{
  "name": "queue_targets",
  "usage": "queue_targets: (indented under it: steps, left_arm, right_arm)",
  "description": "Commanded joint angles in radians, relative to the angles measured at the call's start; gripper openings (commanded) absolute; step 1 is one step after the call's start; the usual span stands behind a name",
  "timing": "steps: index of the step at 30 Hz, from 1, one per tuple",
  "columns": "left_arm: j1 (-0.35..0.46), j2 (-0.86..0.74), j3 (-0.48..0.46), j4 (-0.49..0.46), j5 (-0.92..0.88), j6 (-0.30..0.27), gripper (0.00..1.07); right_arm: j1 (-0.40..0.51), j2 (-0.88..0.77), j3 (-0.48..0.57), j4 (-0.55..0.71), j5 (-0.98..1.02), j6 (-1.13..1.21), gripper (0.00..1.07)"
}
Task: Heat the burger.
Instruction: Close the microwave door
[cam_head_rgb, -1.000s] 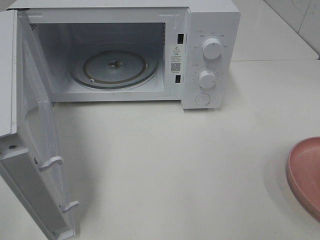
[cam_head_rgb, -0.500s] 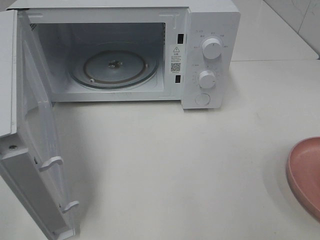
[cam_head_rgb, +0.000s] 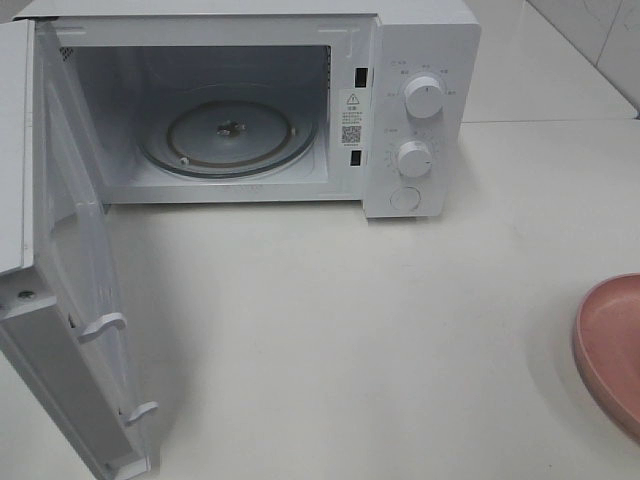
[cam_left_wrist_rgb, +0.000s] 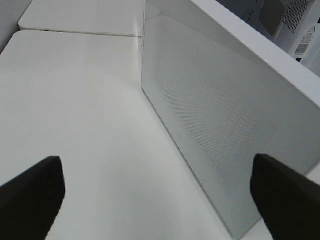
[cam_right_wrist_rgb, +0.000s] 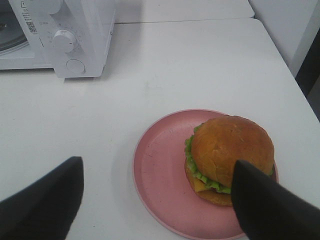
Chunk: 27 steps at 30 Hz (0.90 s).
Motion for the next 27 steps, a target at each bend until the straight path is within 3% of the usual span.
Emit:
queue_targets:
  steps: [1, 5, 6, 8, 9, 11, 12, 13, 14, 16, 27]
  left_arm:
    - [0.002, 0.021, -0.022, 0.0, -0.029, -0.004, 0.9]
    - [0.002, 0.09, -0.027, 0.002, -0.112, -0.004, 0.74]
    - [0.002, 0.09, -0.027, 0.002, -0.112, -0.004, 0.74]
    - [0.002, 0.135, -0.024, 0.004, -0.168, -0.003, 0.61]
    - [0.002, 0.135, -0.024, 0.004, -0.168, -0.003, 0.61]
    - [0.002, 0.188, -0.024, 0.004, -0.208, -0.002, 0.42]
    - [0.002, 0.188, -0.024, 0.004, -0.208, -0.002, 0.42]
    - [0.002, 0.227, -0.024, 0.006, -0.229, -0.002, 0.28]
    - [0.002, 0.227, -0.024, 0.006, -0.229, -0.002, 0.28]
    - [0.002, 0.324, -0.024, 0.025, -0.262, -0.002, 0.0]
    - [0.002, 0.486, 0.066, 0.032, -0.535, 0.0, 0.0]
  right_arm:
    - [-0.009, -0.025, 0.004, -0.001, -0.014, -0.012, 0.76]
    - [-0.009, -0.025, 0.004, -0.001, -0.014, -0.012, 0.76]
    - [-0.009, -0.025, 0.004, -0.001, -0.014, -0.012, 0.76]
    - [-0.009, -0.025, 0.004, -0.001, -0.014, -0.012, 0.76]
    - [-0.009, -0.025, 0.004, -0.001, -0.014, -0.012, 0.76]
    - [-0.009, -0.025, 0.004, -0.001, -0.014, -0.012, 0.76]
    - [-0.009, -0.025, 0.004, -0.001, -0.014, -0.012, 0.76]
    - [-0.009, -0.025, 0.004, -0.001, -0.014, -0.012, 0.76]
    - [-0.009, -0.025, 0.004, -0.001, -0.014, -0.012, 0.76]
    - [-0.009, -0.025, 0.004, -0.001, -0.014, -0.012, 0.76]
    - [-0.009, -0.025, 0.004, -0.001, -0.014, -0.012, 0.76]
